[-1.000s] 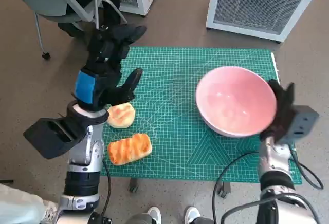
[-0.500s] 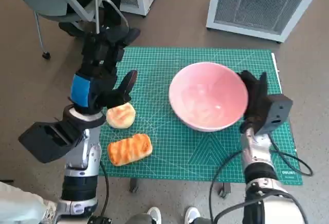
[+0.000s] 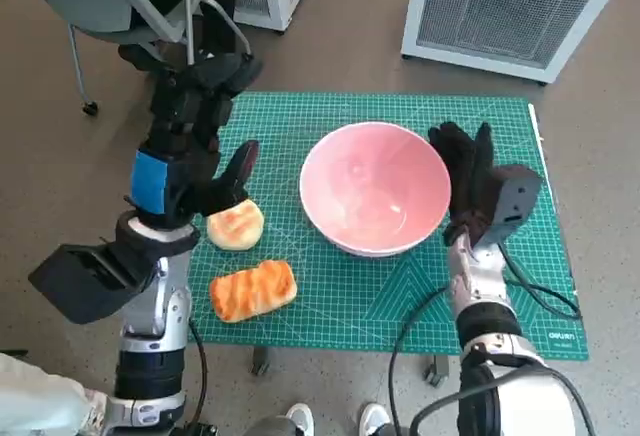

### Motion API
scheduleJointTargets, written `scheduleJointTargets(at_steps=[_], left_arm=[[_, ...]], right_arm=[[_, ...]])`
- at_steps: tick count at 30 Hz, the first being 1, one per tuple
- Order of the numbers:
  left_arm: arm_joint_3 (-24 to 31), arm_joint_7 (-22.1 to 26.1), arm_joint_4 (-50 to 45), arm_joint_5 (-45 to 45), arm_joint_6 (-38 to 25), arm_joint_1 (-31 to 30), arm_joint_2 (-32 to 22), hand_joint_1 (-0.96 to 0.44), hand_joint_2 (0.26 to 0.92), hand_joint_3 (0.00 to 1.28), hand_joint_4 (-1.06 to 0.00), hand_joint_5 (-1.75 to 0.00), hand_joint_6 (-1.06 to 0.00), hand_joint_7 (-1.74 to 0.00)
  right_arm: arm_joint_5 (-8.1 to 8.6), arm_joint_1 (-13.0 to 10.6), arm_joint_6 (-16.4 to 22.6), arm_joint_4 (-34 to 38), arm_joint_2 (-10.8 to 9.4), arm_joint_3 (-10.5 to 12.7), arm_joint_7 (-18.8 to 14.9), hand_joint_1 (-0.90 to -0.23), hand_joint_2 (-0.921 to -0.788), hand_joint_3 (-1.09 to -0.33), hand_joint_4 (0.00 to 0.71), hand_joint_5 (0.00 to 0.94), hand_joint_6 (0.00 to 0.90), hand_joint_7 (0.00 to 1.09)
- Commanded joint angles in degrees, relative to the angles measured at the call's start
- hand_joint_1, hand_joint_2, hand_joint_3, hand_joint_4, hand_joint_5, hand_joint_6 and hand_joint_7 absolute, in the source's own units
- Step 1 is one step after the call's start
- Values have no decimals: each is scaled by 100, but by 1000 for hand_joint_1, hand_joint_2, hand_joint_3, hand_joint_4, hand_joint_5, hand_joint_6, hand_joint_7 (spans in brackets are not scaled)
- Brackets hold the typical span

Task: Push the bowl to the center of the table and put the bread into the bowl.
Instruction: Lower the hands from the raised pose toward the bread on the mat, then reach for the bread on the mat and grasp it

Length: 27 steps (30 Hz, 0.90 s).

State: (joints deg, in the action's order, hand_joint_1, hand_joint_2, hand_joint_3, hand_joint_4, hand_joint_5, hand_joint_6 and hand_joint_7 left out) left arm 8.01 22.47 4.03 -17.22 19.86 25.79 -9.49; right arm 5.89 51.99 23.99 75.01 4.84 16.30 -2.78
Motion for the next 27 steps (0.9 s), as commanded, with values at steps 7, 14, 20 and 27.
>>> scheduleJointTargets(at_steps=[7,14,20,27], left_arm=[[161,42,-488,23,-124,-420,-374,-266,789,627,1,-698,1,-941],[286,187,-1164,876,-463,-955,-1407,-333,835,493,-10,-683,1,-894],[374,452,-1833,1220,-1064,-1440,-2153,-341,910,313,-127,-477,-17,-823],[409,820,-2555,1548,-1770,-1993,-2878,-362,920,252,-290,-179,-154,-566]], right_arm=[[-73,106,107,-55,220,-5,89,-493,-921,-821,285,2,59,507],[-199,127,1074,-547,380,-146,75,-525,-921,-818,281,0,50,513],[-124,-30,2018,-1370,515,-264,-407,-526,-921,-812,260,2,5,604],[-24,-491,2658,-2859,526,-522,-826,-547,-921,-778,275,10,8,640]])
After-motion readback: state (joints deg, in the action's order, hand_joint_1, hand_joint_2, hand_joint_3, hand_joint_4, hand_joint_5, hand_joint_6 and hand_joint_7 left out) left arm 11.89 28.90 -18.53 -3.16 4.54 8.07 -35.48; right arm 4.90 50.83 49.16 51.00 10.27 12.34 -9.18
